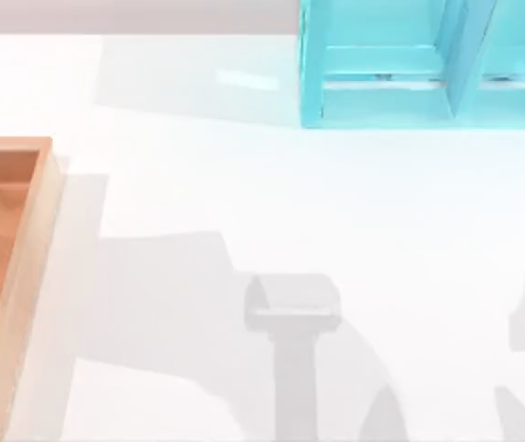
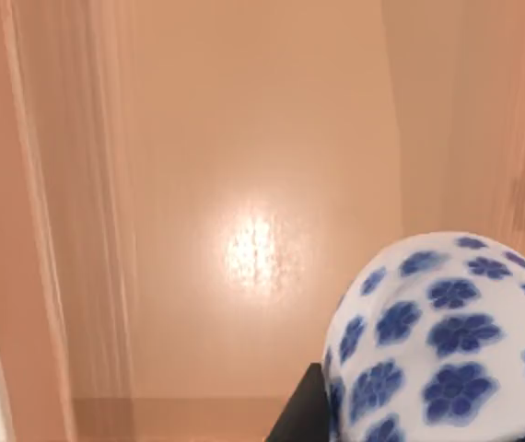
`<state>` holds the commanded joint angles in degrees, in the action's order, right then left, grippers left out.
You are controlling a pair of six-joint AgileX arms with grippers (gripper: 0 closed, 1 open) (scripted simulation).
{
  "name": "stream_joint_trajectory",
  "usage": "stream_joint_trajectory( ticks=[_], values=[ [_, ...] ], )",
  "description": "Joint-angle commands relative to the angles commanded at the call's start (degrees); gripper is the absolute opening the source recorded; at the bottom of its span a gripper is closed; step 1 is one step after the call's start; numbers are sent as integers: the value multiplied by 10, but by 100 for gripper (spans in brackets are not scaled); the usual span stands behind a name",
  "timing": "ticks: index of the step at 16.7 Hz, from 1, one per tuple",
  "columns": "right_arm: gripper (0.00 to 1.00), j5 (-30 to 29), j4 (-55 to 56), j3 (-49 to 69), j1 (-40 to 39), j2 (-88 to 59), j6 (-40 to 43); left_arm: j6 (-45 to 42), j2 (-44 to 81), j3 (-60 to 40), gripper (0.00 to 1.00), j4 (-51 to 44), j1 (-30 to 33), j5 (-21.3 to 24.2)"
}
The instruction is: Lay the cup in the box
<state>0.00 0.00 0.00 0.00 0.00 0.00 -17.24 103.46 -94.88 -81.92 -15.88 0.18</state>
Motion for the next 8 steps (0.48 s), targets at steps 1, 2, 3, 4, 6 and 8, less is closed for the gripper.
stream_joint_trajectory(
  ticks=[1, 2, 3, 4, 6, 8],
  values=[
    [100, 0, 0, 0, 0, 0, 0, 0, 0, 0, 0, 0, 0, 0],
    [100, 0, 0, 0, 0, 0, 0, 0, 0, 0, 0, 0, 0, 0],
    [100, 0, 0, 0, 0, 0, 0, 0, 0, 0, 0, 0, 0, 0],
    [100, 0, 0, 0, 0, 0, 0, 0, 2, -2, 0, 1, 2, -1],
    [100, 0, 0, 0, 0, 0, 0, 0, 1, 8, 0, 11, 2, -1],
    [100, 0, 0, 0, 0, 0, 0, -1, 1, 39, 0, 42, 1, -1]
  ],
)
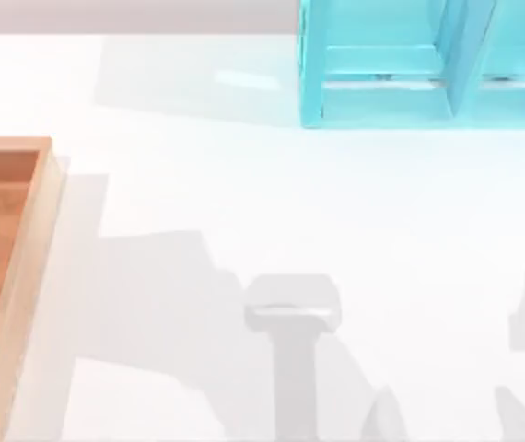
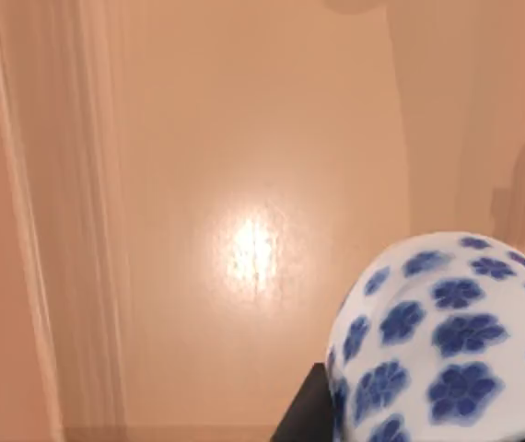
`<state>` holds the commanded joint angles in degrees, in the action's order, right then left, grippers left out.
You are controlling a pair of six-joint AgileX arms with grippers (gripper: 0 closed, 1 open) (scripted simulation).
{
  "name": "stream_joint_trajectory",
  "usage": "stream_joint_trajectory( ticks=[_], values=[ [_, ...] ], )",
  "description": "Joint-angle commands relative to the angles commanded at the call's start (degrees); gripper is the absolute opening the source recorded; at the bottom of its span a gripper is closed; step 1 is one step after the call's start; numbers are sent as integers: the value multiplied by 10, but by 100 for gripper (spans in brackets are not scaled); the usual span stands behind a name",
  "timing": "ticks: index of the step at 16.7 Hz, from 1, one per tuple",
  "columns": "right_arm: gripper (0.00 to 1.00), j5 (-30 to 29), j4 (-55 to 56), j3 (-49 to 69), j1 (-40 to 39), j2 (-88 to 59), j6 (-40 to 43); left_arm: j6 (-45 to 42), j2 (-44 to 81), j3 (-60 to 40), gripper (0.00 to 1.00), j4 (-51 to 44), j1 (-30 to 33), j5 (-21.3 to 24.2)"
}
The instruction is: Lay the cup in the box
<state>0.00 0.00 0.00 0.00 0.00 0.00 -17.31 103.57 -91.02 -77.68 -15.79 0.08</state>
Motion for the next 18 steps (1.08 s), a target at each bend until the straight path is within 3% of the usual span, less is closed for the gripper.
stream_joint_trajectory(
  ticks=[5, 10, 18],
  values=[
    [100, 0, 0, 0, 0, 0, 0, -1, 2, 95, 0, 96, -2, 1],
    [100, 0, 0, 0, 0, 0, 0, -1, 3, 104, 0, 104, -3, 1],
    [100, 0, 0, 0, 0, 0, 0, -1, 3, 104, 60, 104, -3, 1]
  ],
)
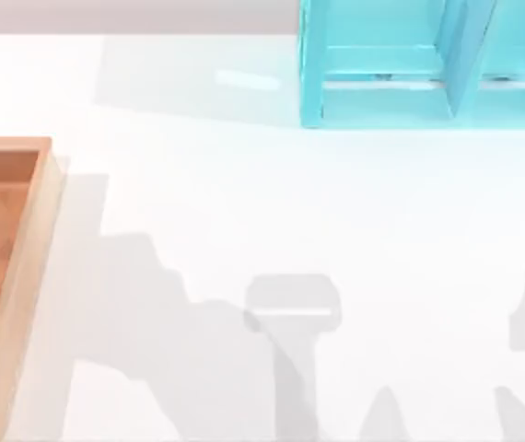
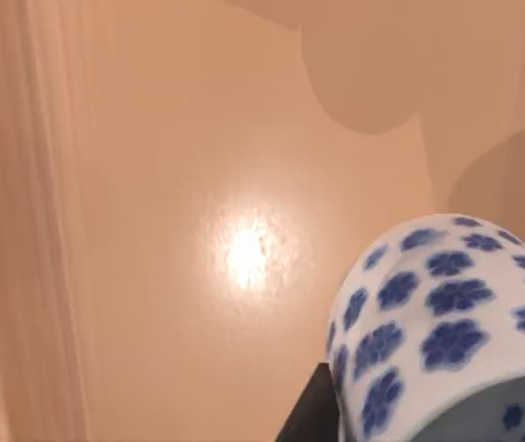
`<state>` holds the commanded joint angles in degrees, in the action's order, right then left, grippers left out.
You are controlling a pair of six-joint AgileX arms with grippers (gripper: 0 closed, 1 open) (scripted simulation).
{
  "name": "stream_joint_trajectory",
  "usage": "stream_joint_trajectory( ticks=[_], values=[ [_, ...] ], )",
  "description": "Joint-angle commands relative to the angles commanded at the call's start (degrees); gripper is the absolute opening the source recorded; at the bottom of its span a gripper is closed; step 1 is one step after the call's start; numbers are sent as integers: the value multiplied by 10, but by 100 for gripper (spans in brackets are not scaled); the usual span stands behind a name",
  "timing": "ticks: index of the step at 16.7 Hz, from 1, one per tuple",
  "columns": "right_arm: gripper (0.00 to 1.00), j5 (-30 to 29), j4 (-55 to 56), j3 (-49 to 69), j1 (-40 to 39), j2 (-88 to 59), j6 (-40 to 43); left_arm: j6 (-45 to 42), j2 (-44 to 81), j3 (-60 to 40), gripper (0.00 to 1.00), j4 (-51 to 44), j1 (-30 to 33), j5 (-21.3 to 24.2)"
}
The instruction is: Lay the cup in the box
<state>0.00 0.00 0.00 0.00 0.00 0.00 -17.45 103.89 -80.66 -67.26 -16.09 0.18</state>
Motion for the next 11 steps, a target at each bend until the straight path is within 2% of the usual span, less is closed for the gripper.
stream_joint_trajectory(
  ticks=[5, 11],
  values=[
    [100, 0, 0, 0, 0, 0, 0, 0, 0, 0, 98, 0, 0, 0],
    [100, 0, 0, 0, 0, 0, 0, 0, 0, 0, 100, 0, 0, 0]
  ],
)
